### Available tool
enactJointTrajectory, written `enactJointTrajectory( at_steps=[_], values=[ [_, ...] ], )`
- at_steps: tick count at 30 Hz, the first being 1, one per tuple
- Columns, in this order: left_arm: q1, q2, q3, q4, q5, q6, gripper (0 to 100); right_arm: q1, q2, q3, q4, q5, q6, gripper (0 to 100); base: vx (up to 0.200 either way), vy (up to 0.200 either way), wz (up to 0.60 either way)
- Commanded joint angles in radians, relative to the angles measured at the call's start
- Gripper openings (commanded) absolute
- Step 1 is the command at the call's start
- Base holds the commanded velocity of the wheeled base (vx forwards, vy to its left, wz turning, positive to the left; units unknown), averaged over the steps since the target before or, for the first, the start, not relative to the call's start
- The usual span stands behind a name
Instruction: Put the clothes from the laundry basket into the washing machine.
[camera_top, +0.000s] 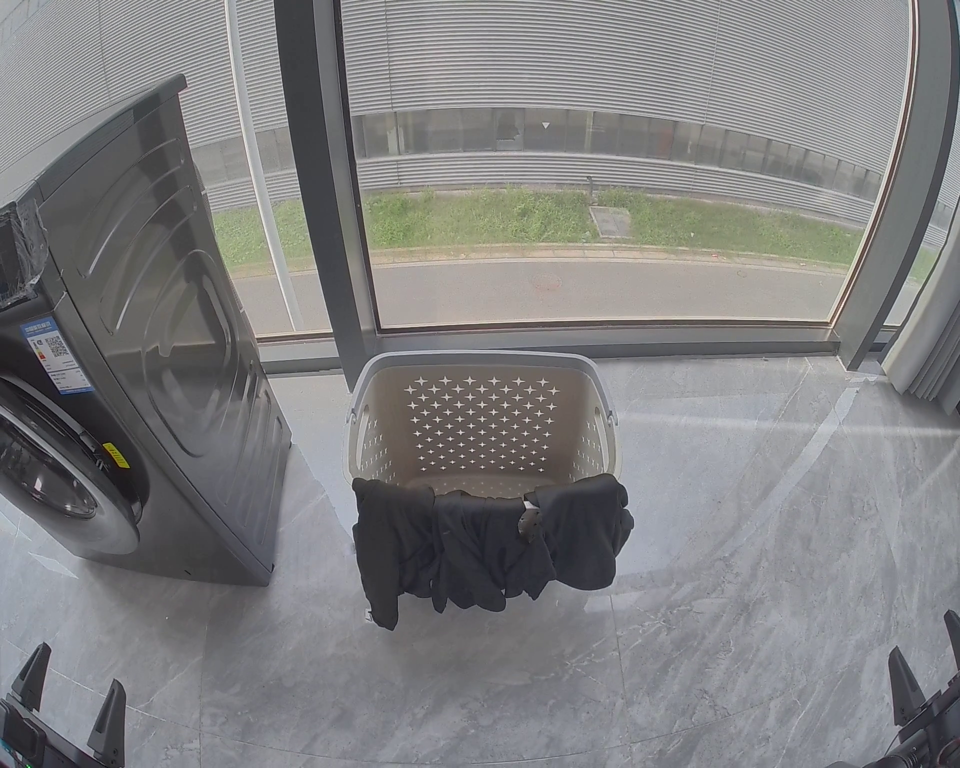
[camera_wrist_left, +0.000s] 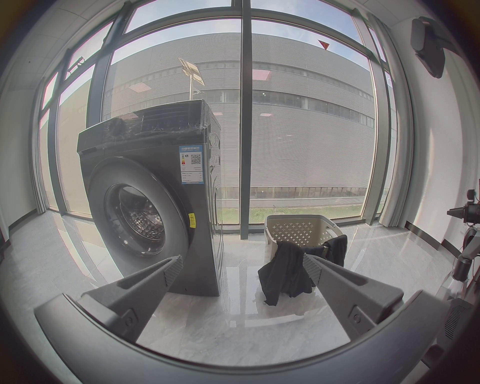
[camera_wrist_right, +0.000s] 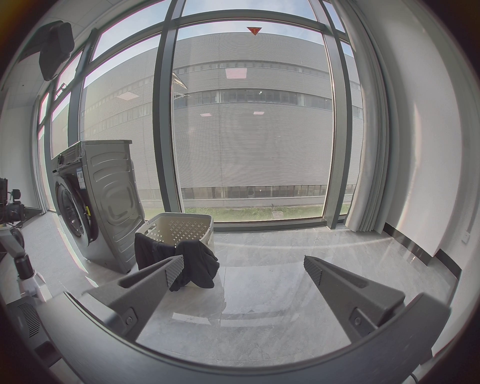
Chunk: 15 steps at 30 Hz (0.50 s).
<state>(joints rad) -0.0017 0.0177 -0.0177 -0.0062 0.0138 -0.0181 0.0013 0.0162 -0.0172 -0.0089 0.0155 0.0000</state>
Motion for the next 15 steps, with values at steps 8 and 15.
enactJointTrajectory(
  at_steps=[8,15],
  values=[
    [0.000,-0.015,0.016,0.000,0.000,0.000,100,0.000,-0.016,0.017,0.000,0.000,0.000,100,0.000,0.200,0.00],
    [0.002,-0.015,0.016,-0.001,0.002,0.000,100,0.000,-0.016,0.017,0.000,0.000,0.000,100,0.000,0.200,0.00]
  ],
)
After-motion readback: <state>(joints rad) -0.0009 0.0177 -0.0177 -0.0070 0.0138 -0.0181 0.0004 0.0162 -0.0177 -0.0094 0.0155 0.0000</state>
